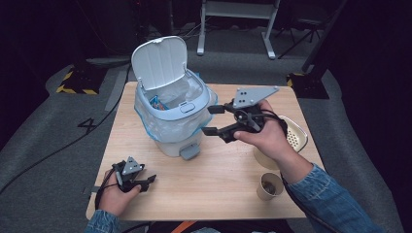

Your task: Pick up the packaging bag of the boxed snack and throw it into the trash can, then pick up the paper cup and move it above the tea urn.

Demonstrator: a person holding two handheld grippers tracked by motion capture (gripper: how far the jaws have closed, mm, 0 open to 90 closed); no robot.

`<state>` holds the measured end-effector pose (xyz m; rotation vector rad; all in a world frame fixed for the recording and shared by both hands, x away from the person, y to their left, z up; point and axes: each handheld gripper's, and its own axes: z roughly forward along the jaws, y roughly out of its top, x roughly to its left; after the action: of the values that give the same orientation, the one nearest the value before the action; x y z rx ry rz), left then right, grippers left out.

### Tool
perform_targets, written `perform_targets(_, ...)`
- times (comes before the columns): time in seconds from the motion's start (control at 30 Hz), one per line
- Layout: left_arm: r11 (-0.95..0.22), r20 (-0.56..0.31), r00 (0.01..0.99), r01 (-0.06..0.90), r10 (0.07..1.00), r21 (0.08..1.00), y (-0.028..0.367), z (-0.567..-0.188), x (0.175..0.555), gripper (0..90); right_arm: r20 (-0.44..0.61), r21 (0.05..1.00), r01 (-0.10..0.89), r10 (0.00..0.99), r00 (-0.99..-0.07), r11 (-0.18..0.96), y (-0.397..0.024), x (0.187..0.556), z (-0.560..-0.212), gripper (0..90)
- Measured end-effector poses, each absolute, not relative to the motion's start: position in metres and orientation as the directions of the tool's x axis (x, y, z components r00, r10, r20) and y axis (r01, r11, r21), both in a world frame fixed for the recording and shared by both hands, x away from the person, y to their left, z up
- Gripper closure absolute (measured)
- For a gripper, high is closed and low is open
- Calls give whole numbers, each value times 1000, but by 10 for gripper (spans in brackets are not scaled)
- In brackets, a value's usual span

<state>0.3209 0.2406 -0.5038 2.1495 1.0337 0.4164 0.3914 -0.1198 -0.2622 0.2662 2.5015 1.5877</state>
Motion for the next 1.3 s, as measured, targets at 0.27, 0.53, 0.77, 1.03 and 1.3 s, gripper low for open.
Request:
perform_targets(0.27,-431,-19,630,553,777,713,241,-504,321,371,-27,891,112,297,-954,441,-168,376,-276,298)
perform_targets(0.53,-430,-19,630,553,777,714,241,-504,321,371,-15,870,165,359,-933,466,-205,366,-292,265)
perform_targets(0.77,-430,-19,630,552,777,714,241,-504,321,371,-1,845,220,412,-911,487,-245,353,-309,219)
perform_targets(1.03,-428,-20,628,553,778,715,241,-504,321,371,6,826,260,453,-892,501,-280,336,-326,203)
perform_targets(1.3,-427,-20,627,553,778,715,241,-504,321,371,38,799,315,480,-876,511,-311,310,-356,204)
